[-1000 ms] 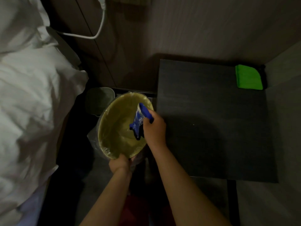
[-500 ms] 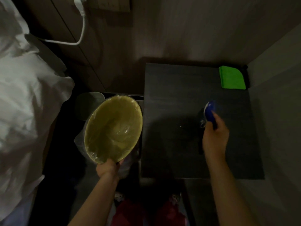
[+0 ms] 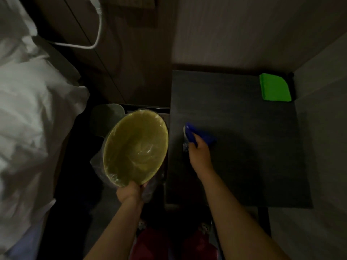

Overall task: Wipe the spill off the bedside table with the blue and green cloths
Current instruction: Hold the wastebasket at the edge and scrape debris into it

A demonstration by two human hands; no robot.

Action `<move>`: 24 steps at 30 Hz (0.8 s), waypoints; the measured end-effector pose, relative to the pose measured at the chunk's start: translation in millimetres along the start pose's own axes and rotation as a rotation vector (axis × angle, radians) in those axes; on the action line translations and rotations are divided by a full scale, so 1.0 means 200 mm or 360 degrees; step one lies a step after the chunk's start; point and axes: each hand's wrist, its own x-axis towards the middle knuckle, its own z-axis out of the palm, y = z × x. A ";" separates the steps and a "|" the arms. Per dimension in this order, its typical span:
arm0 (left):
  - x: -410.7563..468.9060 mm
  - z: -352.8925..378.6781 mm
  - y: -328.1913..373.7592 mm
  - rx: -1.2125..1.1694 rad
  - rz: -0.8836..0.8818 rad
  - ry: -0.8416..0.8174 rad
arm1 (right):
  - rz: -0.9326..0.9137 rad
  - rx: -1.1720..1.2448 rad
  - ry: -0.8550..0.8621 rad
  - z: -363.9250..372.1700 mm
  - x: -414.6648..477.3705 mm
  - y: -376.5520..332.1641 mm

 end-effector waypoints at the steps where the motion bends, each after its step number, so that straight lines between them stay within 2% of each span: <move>1: 0.00 0.00 0.00 0.0010 -0.0007 -0.0005 | -0.0034 -0.0039 -0.0050 0.06 -0.01 -0.03; 3: -0.01 0.00 0.01 0.0006 -0.0016 -0.0023 | -0.0179 -0.0115 -0.0124 0.17 -0.03 -0.09; 7: 0.00 0.00 0.02 -0.0074 -0.0051 -0.0046 | -0.0735 -0.0452 0.0157 0.33 -0.10 -0.16; 10: -0.01 0.00 0.02 -0.0060 -0.0068 -0.0015 | -0.0922 -0.1025 -0.0090 0.41 -0.13 -0.11; 11: 0.00 -0.01 0.02 -0.0044 -0.0079 -0.0019 | -0.0949 -0.1082 -0.0070 0.42 -0.14 -0.10; 14: 0.02 -0.01 0.02 -0.0011 -0.0107 -0.0025 | -0.1093 -0.0964 0.0113 0.46 -0.15 -0.13; 17: 0.03 -0.02 0.02 0.0078 -0.0122 -0.0020 | -0.1160 -0.0969 0.0007 0.49 -0.18 -0.18; 24: 0.04 -0.02 0.03 0.0095 -0.0075 -0.0034 | -0.1199 -0.0888 0.0049 0.49 -0.20 -0.24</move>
